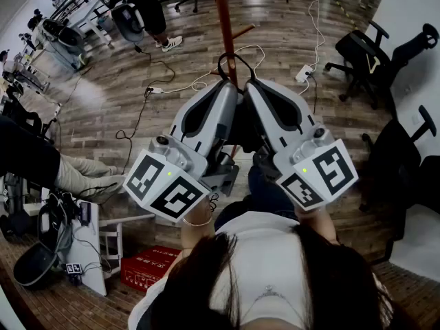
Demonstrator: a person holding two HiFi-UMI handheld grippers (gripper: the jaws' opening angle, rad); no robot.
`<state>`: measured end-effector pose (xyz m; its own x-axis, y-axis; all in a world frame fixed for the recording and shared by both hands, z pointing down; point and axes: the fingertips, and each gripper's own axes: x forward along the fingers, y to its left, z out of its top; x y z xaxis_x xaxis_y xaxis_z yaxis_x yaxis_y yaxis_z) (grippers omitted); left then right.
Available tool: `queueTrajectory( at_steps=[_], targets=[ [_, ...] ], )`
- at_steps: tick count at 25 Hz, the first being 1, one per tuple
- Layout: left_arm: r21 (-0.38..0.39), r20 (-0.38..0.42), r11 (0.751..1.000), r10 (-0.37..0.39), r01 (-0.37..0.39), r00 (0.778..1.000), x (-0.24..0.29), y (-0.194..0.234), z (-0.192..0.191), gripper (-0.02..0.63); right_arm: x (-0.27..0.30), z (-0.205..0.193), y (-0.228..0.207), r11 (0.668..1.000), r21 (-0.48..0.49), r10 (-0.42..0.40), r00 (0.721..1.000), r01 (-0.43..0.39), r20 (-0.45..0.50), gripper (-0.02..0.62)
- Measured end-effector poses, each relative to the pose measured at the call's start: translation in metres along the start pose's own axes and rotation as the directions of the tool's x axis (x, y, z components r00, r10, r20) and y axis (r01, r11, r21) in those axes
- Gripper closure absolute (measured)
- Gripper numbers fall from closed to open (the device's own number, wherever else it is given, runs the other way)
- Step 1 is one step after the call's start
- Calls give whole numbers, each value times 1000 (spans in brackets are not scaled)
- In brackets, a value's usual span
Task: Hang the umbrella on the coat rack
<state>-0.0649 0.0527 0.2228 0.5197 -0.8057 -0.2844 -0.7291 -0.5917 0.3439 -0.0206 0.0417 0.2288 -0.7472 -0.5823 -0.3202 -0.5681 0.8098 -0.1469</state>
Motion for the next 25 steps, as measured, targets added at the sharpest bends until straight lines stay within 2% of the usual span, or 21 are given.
queueTrajectory(
  at_steps=[13, 25],
  targets=[
    [0, -1, 1000, -12, 12, 1000, 26, 12, 0, 595, 15, 1, -24, 1000, 16, -8, 1000, 8, 4, 560],
    [20, -1, 1000, -8, 8, 1000, 67, 38, 3, 594, 43, 2, -60, 999, 49, 16, 1000, -17, 20, 560]
  ],
)
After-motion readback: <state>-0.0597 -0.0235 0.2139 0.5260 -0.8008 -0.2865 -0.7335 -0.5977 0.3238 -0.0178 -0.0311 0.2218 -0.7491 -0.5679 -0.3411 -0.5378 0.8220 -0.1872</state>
